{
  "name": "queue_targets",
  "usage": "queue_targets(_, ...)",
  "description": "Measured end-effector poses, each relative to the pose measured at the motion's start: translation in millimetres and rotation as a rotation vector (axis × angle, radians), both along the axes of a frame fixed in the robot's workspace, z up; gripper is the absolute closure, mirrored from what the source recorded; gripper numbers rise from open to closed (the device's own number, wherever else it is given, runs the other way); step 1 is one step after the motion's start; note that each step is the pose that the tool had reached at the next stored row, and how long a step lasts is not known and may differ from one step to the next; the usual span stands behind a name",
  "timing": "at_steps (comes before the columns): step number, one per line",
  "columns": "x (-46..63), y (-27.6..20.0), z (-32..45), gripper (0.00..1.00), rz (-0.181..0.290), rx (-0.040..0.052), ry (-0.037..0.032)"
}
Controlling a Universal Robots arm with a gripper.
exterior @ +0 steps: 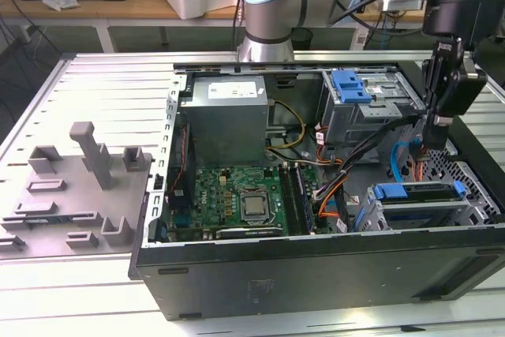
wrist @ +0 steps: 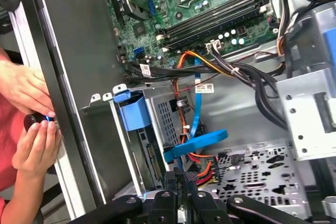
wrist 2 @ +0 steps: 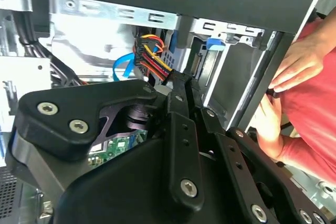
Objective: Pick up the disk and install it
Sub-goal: 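Insert the first disk wire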
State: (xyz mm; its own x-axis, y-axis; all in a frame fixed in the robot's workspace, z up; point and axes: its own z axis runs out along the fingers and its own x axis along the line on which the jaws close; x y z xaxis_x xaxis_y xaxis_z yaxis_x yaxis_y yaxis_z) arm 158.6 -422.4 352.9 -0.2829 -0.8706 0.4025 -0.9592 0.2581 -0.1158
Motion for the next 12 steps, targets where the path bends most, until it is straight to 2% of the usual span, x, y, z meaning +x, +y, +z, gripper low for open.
queue_targets(1,-0.3,-2.2,0.0,0.83,0.0,0.0039,-0.0008)
queue_targets(2,-0.7,-6.2,-0.1,0.83,0.001,0.0126,-0.0022)
queue_targets(5,-1.8,-13.6,-0.3,0.83,0.002,0.0297,-0.0049)
queue_targets(8,-3.0,-19.6,-0.7,0.83,0.005,0.0457,-0.0079)
queue_targets(12,-4.8,-27.4,-0.8,0.83,0.008,0.0614,-0.0109)
